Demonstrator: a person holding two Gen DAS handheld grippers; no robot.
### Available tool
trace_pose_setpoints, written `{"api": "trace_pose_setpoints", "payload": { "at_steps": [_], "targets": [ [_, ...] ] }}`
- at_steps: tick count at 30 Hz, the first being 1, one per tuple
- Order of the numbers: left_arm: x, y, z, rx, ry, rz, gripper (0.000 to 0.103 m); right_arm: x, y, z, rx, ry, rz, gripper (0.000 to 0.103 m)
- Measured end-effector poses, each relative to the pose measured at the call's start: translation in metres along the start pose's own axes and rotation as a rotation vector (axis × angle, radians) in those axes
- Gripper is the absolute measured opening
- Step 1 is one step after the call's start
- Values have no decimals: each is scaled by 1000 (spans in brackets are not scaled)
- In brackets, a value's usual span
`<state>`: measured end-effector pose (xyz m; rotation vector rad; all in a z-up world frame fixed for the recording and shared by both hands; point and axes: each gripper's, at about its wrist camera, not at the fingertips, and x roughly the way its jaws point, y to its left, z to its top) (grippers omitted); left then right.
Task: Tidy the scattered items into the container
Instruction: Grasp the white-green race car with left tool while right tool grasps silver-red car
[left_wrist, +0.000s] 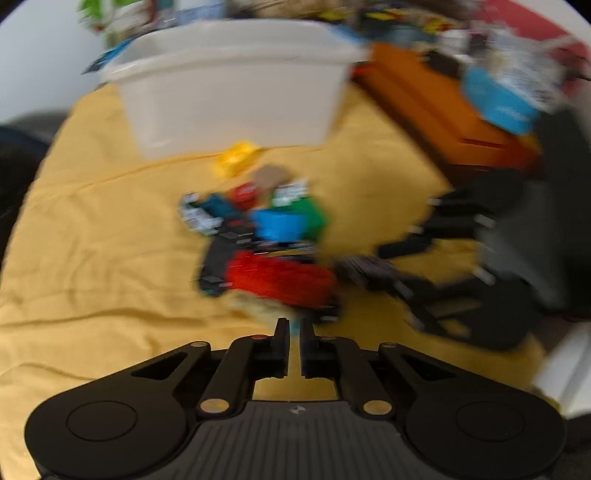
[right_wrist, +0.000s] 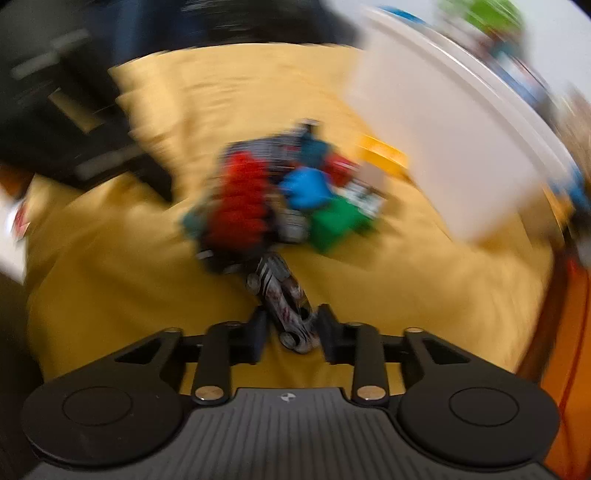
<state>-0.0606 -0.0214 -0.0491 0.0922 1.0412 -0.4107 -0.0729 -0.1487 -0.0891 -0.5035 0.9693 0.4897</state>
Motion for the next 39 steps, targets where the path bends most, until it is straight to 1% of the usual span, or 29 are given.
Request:
{"api": "trace_pose_setpoints", "payload": {
  "at_steps": [1, 3, 4, 5, 6, 8, 11, 12, 13, 15, 16, 18, 20, 21, 23, 24, 25, 26, 28, 29, 30, 31, 32, 34, 36, 37, 38, 39],
  "targets": [
    [2, -7, 1, 20, -5, -12, 9, -1, -6, -1, 62, 13, -14, 24],
    [15, -16, 7, 25, 14, -14, 10, -6, -11, -7, 135, 34, -23, 24],
    [22, -18, 10, 16, 25, -28, 10, -8, -13, -11, 154, 35, -6, 25],
    [31, -19, 13, -1, 40, -36, 12, -11, -14, -15, 173, 23, 18, 29],
    [38, -20, 15, -17, 55, -25, 13, -15, -16, -19, 191, 6, 36, 34],
    [50, -21, 18, -32, 56, 25, 13, -20, -16, -27, 205, -5, 38, 35],
    [62, -23, 24, -31, 7, 118, 12, -25, -17, -35, 211, -24, 13, 38],
    [64, -21, 26, -38, 9, 123, 4, -27, -18, -38, 222, -30, 15, 38],
    [63, -18, 27, -54, 18, 98, 1, -28, -19, -40, 228, -33, 14, 38],
    [60, -9, 24, -79, 40, 33, 1, -31, -20, -41, 233, -42, 7, 38],
    [57, -6, 19, -71, 47, 20, 1, -33, -20, -41, 236, -53, 8, 38],
    [48, 0, 10, -20, 67, 12, 1, -35, -21, -39, 233, -82, 18, 38],
    [42, 4, 1, 41, 93, 54, 1, -34, -20, -34, 219, -106, 33, 38],
    [41, 6, -3, 75, 108, 81, 1, -32, -18, -31, 206, -114, 42, 41],
    [40, 10, -7, 99, 126, 127, 3, -27, -12, -24, 163, -127, 54, 49],
    [37, 10, -8, 104, 123, 137, 4, -25, -9, -20, 136, -130, 55, 49],
    [32, 7, -9, 108, 106, 131, 5, -24, -5, -16, 110, -133, 57, 49],
    [25, 4, -10, 109, 79, 104, 7, -24, -2, -12, 81, -140, 62, 48],
    [9, -11, -11, 129, 16, 14, 15, -23, 2, -8, 46, -136, 62, 47],
    [4, -24, -11, 161, -14, -11, 25, -22, 1, -7, 43, -130, 42, 46],
    [3, -39, -11, 207, -45, 4, 37, -21, -2, -6, 49, -127, 15, 44],
    [6, -53, -12, 256, -72, 53, 43, -22, -6, -7, 60, -127, -2, 44],
    [11, -64, -13, 298, -88, 109, 45, -24, -11, -8, 74, -132, -8, 44],
    [27, -80, -14, 365, -90, 202, 44, -28, -19, -11, 97, -142, -8, 44],
    [42, -86, -15, 405, -73, 274, 43, -32, -24, -15, 101, -140, -18, 44],
    [51, -87, -16, 424, -48, 297, 40, -33, -25, -17, 101, -139, -22, 44],
    [56, -85, -17, 429, -19, 307, 32, -33, -26, -19, 102, -137, -24, 44],
    [59, -82, -19, 433, -13, 329, 33, -34, -27, -21, 106, -132, -27, 44]
  ]
}}
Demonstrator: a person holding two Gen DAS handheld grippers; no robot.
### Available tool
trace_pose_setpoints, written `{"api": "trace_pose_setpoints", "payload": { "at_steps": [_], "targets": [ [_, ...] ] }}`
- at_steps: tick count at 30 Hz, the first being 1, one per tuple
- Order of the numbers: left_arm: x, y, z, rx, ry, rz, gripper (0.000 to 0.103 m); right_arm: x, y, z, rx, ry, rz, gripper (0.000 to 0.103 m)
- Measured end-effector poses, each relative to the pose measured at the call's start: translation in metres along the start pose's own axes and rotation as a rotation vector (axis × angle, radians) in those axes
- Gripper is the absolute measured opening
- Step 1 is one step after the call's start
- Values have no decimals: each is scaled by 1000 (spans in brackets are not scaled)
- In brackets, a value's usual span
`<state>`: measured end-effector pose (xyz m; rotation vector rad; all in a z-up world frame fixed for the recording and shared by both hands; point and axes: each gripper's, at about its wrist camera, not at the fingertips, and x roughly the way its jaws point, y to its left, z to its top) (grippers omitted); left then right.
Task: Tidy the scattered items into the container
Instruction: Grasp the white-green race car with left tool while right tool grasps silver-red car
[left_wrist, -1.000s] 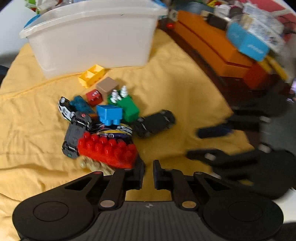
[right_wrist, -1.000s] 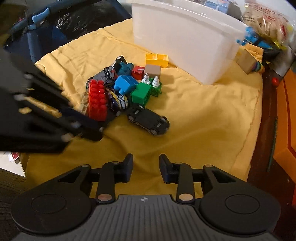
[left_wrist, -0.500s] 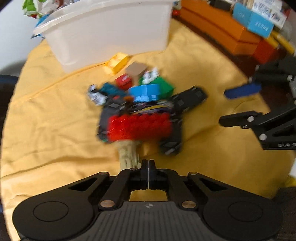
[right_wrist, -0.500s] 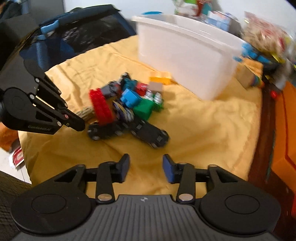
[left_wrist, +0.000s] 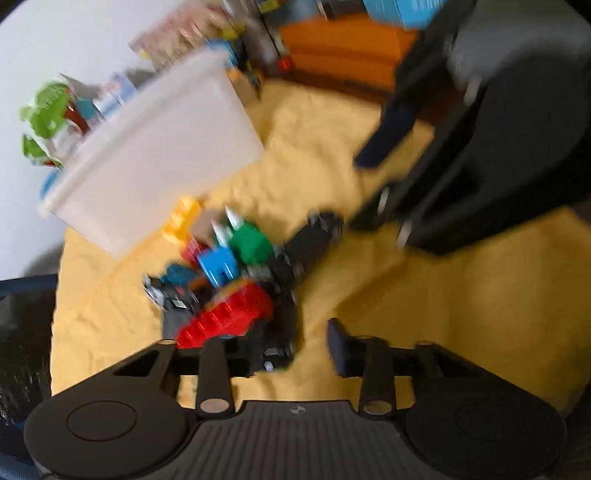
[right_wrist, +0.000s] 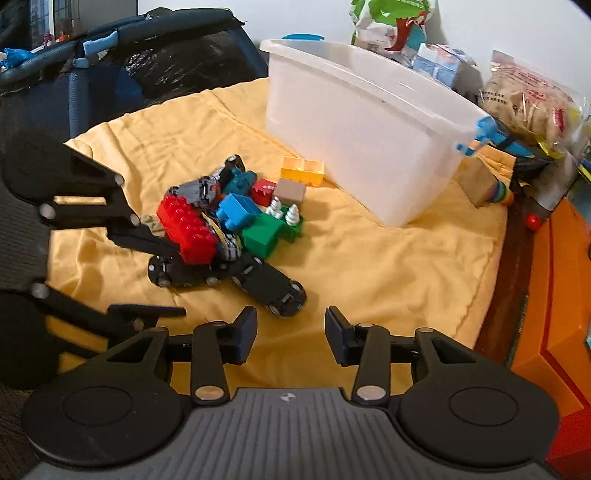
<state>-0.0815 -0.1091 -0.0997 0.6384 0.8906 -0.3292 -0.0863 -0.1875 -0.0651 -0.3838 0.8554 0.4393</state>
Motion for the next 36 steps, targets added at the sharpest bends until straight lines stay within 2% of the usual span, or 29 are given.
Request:
{"api": "trace_pose_setpoints", "payload": {
  "at_steps": [1, 2, 4, 6, 10, 13, 14, 15, 16, 17, 18, 20, 22, 23, 25, 27, 29, 33, 36],
  "targets": [
    [4, 0, -1, 9, 0, 32, 33, 0, -1, -2, 4, 4, -5, 44],
    [7, 3, -2, 5, -1, 48, 29, -1, -2, -4, 7, 7, -7, 44],
    [10, 18, -1, -75, -1, 7, 24, 0, -3, -6, 9, 11, -5, 44],
    [8, 39, -2, -183, 9, -114, 18, 1, -2, -7, 0, 13, 4, 44],
    [4, 87, -29, -516, 75, -449, 18, 2, 5, -4, -80, -39, 54, 44],
    [-2, 96, -51, -639, 99, -551, 18, 10, 13, 0, -175, -56, 83, 44],
    [-2, 96, -55, -663, 109, -561, 18, 14, 16, 2, -210, -57, 83, 44],
    [-1, 95, -55, -663, 120, -541, 19, 19, 20, 5, -255, -59, 78, 44],
    [0, 92, -54, -640, 134, -490, 22, 23, 24, 7, -302, -59, 65, 44],
    [0, 88, -53, -613, 149, -434, 37, 29, 28, 9, -348, -56, 48, 43],
    [0, 88, -48, -593, 154, -398, 41, 34, 32, 10, -393, -49, 34, 42],
    [-11, 87, -44, -537, 129, -338, 42, 46, 37, 13, -451, -25, 30, 39],
    [-22, 89, -43, -508, 108, -284, 43, 54, 36, 18, -460, -20, 26, 31],
    [-27, 91, -43, -509, 102, -267, 43, 58, 33, 22, -435, -2, 23, 25],
    [-34, 94, -44, -507, 80, -250, 43, 59, 22, 30, -326, 30, 53, 24],
    [-41, 90, -42, -475, 62, -226, 44, 51, 6, 36, -153, 58, 124, 19],
    [-44, 84, -38, -431, 49, -192, 44, 39, -13, 38, 44, 84, 214, 19],
    [-36, 69, -37, -410, 51, -194, 44, 24, -36, 21, 425, 132, 391, 19],
    [-29, 62, -37, -361, 56, -202, 44, 39, -42, -2, 619, 184, 456, 21]
  ]
}}
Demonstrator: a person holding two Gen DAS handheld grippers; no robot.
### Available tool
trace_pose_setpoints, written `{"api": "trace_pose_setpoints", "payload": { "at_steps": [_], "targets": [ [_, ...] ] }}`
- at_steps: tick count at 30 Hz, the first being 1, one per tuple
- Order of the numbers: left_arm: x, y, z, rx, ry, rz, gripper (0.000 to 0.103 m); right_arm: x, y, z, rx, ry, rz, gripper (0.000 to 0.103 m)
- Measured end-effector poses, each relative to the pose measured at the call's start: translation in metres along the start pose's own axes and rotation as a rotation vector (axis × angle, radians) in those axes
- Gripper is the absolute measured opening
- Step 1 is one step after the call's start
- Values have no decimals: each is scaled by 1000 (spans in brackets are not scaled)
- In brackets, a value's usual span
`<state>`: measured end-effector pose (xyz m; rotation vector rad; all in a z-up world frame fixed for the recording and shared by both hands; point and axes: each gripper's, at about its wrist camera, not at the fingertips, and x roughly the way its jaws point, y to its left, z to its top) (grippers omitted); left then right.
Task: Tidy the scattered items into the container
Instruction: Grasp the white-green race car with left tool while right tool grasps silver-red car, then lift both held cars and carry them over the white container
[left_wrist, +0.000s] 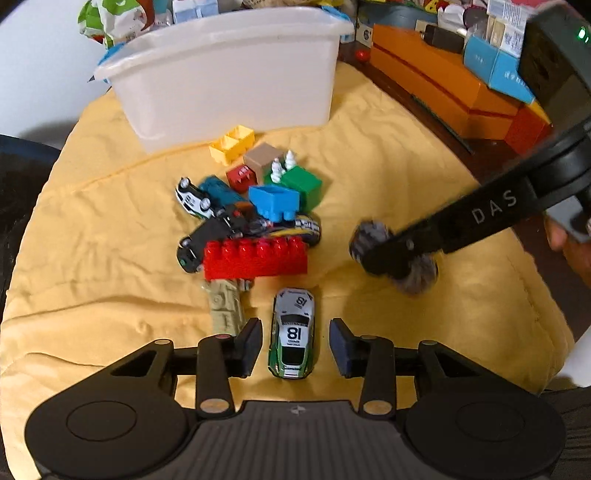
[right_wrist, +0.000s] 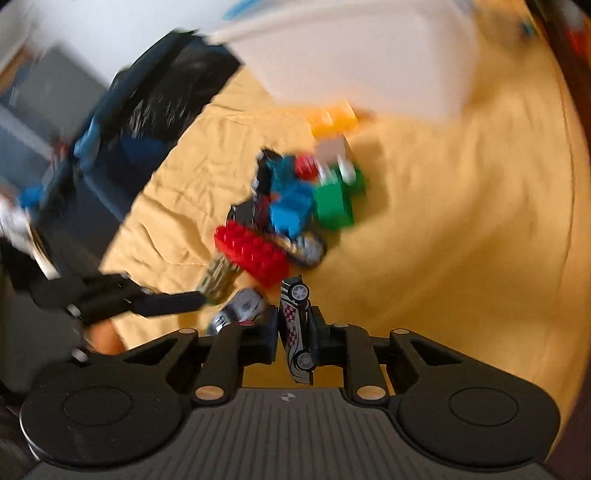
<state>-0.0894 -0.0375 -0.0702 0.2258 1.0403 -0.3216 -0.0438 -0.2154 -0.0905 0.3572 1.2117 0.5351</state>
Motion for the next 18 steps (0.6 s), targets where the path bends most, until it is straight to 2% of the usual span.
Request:
{"api": "trace_pose_setpoints", "payload": {
  "at_steps": [1, 2, 4, 6, 7, 10, 12, 13, 16, 18],
  "targets": [
    [-1, -1, -1, 3, -5, 12, 44, 4, -7, -3, 39, 4, -19, 24],
    [-3, -1, -2, 3, -13, 16, 44, 5, -11, -7, 57, -6, -60, 33],
    [-6, 1, -4, -6, -31, 10, 44, -6, -14, -14, 60, -64, -79, 41],
    [-7, 1, -6, -11, -45, 1, 44, -23, -10, -21, 41, -149, -90, 60],
    [-6, -1, -7, -12, -45, 0, 44, -31, -5, -24, 12, -192, -100, 62],
    [-2, -6, -8, 8, -54, 15, 44, -37, 25, -35, -178, -242, -182, 63],
    [3, -9, -8, 25, -53, 14, 44, -29, 50, -45, -371, -234, -260, 52],
    [7, -9, -7, 25, -47, 13, 44, -21, 58, -48, -435, -213, -310, 50],
    [22, -7, -10, 20, -17, 17, 44, 3, 61, -49, -474, -149, -406, 49],
    [27, -4, -15, 6, -34, -6, 44, 14, 54, -51, -471, -131, -471, 48]
  ]
}}
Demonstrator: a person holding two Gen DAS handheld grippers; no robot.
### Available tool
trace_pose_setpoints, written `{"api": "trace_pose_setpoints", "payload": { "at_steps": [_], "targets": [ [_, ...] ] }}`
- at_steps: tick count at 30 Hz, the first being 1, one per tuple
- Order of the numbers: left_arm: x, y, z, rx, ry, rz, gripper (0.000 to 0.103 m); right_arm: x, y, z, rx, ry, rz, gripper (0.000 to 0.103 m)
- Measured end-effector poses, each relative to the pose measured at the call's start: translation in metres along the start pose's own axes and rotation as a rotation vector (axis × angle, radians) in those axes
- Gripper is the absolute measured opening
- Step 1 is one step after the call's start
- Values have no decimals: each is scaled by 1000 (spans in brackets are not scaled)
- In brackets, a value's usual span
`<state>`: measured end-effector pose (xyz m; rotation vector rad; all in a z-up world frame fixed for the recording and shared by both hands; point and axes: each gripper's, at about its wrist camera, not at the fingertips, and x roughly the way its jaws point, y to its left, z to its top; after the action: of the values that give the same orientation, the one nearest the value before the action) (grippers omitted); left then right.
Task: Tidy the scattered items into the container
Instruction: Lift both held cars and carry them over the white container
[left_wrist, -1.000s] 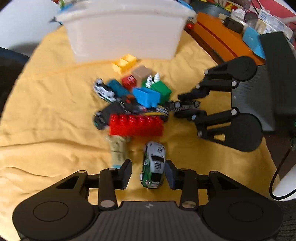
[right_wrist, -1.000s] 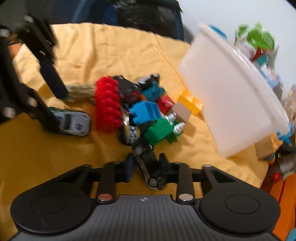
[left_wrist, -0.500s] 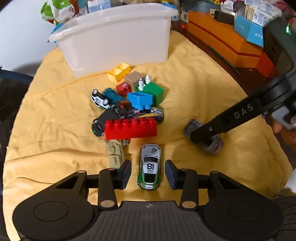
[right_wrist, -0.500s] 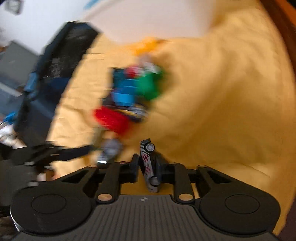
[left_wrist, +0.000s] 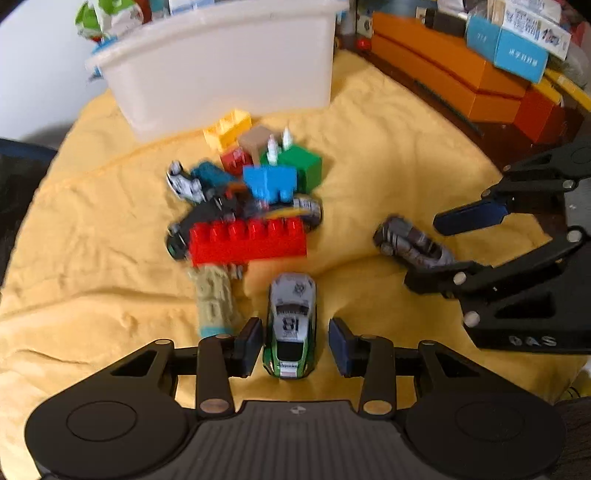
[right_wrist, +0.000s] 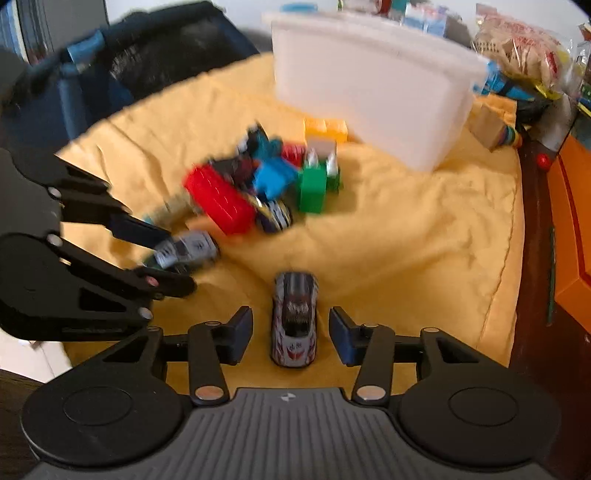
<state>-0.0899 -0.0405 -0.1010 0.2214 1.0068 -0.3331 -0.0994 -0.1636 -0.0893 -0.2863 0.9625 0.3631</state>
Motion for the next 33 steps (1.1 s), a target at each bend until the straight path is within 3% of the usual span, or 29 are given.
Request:
{"api": "trace_pose_setpoints", "payload": {
  "at_steps": [1, 3, 7, 11, 15, 23, 27, 33],
  "targets": [
    [1, 2, 0, -12, -4, -12, 44, 2, -1, -4, 2, -6, -7, 48],
    [2, 4, 2, -26, -1, -26, 33, 1, -3, -7, 2, -12, 28, 33],
    [-3, -1, 11, 14, 12, -33, 32, 0, 1, -2, -32, 19, 13, 32],
    [-32, 6, 39, 36, -68, -30, 33, -18, -6, 10, 12, 17, -13, 32],
    [-59, 25, 88, 48, -181, -21, 33, -42, -17, 43, 21, -58, -59, 32],
    [-73, 62, 198, 87, -374, 49, 33, -83, -45, 142, 30, -309, -183, 32],
    [-46, 76, 231, 79, -360, 77, 33, -69, -65, 185, 104, -336, -224, 32],
    [9, 102, 249, 34, -238, 90, 33, -25, -89, 208, 189, -279, -279, 34]
  ]
}}
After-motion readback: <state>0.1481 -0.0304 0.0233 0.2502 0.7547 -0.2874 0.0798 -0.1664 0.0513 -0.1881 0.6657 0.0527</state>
